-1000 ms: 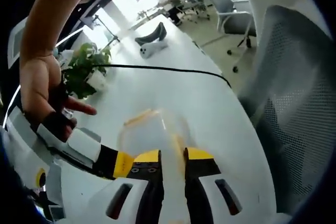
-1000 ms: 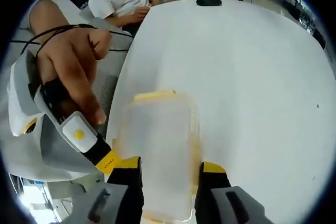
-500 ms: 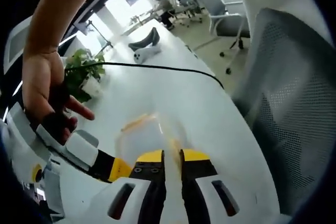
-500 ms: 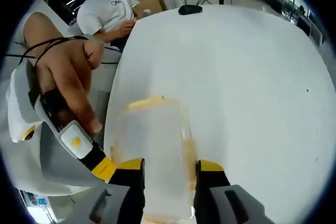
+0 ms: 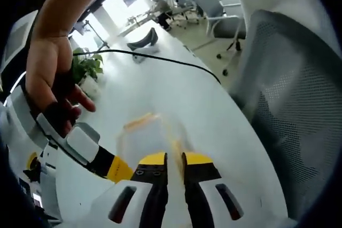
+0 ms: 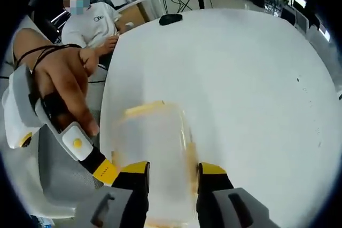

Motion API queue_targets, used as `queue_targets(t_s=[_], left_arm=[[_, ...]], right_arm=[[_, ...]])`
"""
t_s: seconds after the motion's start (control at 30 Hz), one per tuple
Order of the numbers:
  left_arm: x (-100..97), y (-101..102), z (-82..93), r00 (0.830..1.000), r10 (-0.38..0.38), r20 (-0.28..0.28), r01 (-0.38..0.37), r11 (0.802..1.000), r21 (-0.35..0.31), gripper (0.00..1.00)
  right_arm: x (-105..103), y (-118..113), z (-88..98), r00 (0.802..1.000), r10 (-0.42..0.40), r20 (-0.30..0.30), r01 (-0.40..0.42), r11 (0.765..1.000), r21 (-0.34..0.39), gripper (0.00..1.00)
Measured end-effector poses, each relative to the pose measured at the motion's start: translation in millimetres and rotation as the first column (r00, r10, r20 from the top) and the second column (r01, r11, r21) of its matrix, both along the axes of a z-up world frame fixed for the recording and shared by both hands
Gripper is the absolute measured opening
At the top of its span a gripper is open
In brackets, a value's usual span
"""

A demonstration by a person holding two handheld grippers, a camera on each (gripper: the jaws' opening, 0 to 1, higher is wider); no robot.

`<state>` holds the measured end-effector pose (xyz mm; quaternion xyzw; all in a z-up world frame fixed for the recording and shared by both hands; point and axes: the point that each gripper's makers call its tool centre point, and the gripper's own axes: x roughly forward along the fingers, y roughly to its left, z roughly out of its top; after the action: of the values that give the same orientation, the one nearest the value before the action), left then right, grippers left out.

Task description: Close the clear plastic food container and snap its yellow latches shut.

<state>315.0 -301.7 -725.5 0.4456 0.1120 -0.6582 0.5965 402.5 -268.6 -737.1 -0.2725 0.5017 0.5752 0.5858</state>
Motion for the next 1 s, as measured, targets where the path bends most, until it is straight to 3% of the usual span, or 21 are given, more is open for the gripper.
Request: queue_targets(t_s=[0.4, 0.57, 0.67, 0.8, 0.9, 0.93, 0.97, 1.0], left_arm=[[6.2, 9, 4.3, 0.998, 0.062, -0.020, -0.062, 0.998, 0.001, 0.13], [8.5, 10, 11.4, 0.990, 0.110, -0.091, -0.114, 0.993, -0.036, 0.16], [11.9, 13, 17.1, 0.974, 0.166, -0.152, -0.178, 0.982, -0.063, 0.19], [18.2, 18, 21.1, 0.966, 0.195, -0.169, -0.208, 0.976, -0.060, 0.23], [22.6, 24, 23.4, 0.923, 0.280, -0.264, -0.305, 0.950, -0.060, 0.23], [26.5, 27, 23.6, 0.915, 0.304, -0.264, -0.329, 0.943, -0.053, 0.25], [28.7, 28, 25.0, 0.919, 0.300, -0.256, -0.324, 0.944, -0.058, 0.25], [29.1, 29, 27.7, 0.911, 0.306, -0.278, -0.336, 0.940, -0.067, 0.25]], right_arm=[[-3, 3, 4.2, 0.997, -0.072, 0.005, 0.072, 0.995, 0.066, 0.38], [-3, 4, 11.3, 0.997, -0.076, 0.028, 0.073, 0.993, 0.097, 0.37], [3, 2, 18.3, 0.993, -0.104, 0.057, 0.095, 0.987, 0.131, 0.37], [11, -5, 28.5, 0.985, -0.113, 0.129, 0.094, 0.986, 0.141, 0.37], [11, -8, 38.8, 0.981, -0.139, 0.136, 0.116, 0.979, 0.166, 0.38], [11, -8, 41.6, 0.980, -0.140, 0.144, 0.115, 0.979, 0.171, 0.38], [11, -8, 44.7, 0.977, -0.146, 0.154, 0.118, 0.977, 0.178, 0.38], [13, -7, 48.7, 0.973, -0.158, 0.167, 0.125, 0.973, 0.193, 0.39]])
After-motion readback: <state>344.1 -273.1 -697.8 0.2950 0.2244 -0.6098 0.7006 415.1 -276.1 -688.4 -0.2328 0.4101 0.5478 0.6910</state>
